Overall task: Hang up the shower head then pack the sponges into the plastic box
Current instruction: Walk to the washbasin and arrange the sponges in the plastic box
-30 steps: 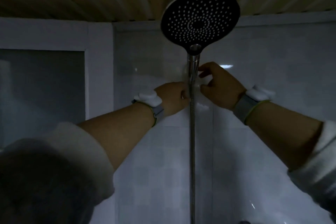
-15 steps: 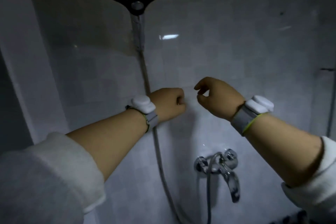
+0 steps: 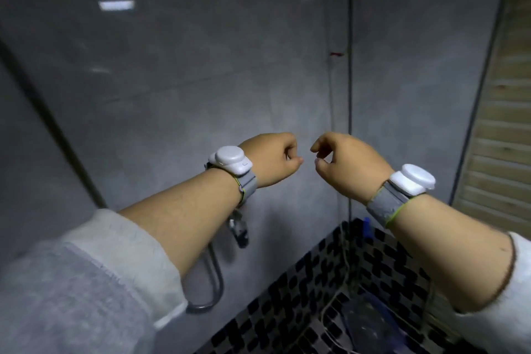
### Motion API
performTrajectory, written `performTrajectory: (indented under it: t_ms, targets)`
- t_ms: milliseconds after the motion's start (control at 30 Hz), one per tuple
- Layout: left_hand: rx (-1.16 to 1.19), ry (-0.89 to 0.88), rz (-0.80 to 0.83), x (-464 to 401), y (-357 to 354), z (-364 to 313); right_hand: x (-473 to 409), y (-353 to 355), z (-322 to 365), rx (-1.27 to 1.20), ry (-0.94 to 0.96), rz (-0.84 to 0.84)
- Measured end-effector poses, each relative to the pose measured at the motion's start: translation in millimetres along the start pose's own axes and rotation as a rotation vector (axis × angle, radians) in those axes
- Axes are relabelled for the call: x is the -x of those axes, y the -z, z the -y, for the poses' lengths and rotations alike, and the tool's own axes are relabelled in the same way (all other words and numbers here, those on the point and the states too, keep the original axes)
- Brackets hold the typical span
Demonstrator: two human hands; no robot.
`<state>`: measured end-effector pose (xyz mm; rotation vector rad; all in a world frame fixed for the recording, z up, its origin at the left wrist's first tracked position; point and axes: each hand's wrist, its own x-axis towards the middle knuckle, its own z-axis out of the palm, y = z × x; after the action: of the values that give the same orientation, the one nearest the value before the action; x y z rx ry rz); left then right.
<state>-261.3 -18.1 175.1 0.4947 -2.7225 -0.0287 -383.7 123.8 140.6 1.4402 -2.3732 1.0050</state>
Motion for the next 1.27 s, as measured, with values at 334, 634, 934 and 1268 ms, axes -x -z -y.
performTrajectory:
  t_ms: [334, 634, 934, 1268]
  targets:
    - [0.081, -0.29, 0.068, -48.2, -62.5, -127.1, 60.9, 68.2, -91.1, 0.146, -0.256, -0.092]
    - [0.171, -0.576, 0.138, -56.7, -83.3, -180.6, 122.3, 91.7, -102.3, 0.261, -0.522, -0.202]
    - [0.294, -0.813, 0.298, -15.2, -117.4, -197.3, 208.0, 62.3, -68.6, 0.321, -0.811, -0.262]
    - [0.468, -1.019, 0.479, 73.7, -170.3, -251.3, 338.8, 35.1, -23.3, 0.299, -1.203, -0.353]
